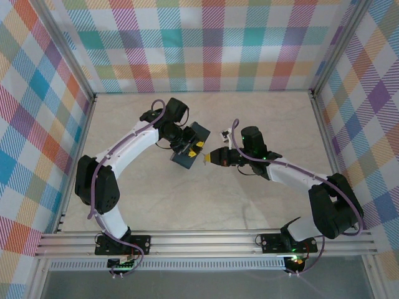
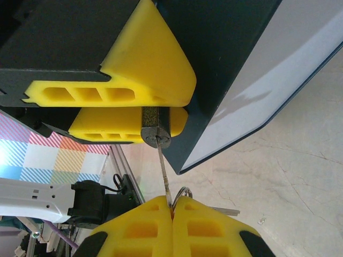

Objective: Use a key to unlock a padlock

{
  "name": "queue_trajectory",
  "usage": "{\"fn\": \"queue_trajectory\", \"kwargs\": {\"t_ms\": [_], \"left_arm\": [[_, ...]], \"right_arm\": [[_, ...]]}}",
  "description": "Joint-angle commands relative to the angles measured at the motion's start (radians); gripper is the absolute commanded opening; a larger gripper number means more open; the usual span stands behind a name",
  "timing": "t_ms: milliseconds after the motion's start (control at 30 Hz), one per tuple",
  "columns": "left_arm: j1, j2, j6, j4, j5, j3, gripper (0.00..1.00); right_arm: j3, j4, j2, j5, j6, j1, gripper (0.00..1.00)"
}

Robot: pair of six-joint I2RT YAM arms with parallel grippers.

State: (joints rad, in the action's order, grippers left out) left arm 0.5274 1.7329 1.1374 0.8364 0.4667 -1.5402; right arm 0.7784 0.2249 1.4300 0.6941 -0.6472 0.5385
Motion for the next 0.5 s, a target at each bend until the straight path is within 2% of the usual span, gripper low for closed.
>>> {"fn": "queue_trajectory", "kwargs": {"t_ms": [0,467], "left_arm": [[-0.010,-0.027,-0.001,0.003,0.028,-0.019,0.10],[-0.033,-0.043,0.003,0.006,0.004,-0.006,0.09]], "right_arm": [[0.020,0.061,-0.020,0.044,0.020,0.010,0.02],[0.003,-0.044,-0.023,-0.015,0.051,0.019,0.01]]}}
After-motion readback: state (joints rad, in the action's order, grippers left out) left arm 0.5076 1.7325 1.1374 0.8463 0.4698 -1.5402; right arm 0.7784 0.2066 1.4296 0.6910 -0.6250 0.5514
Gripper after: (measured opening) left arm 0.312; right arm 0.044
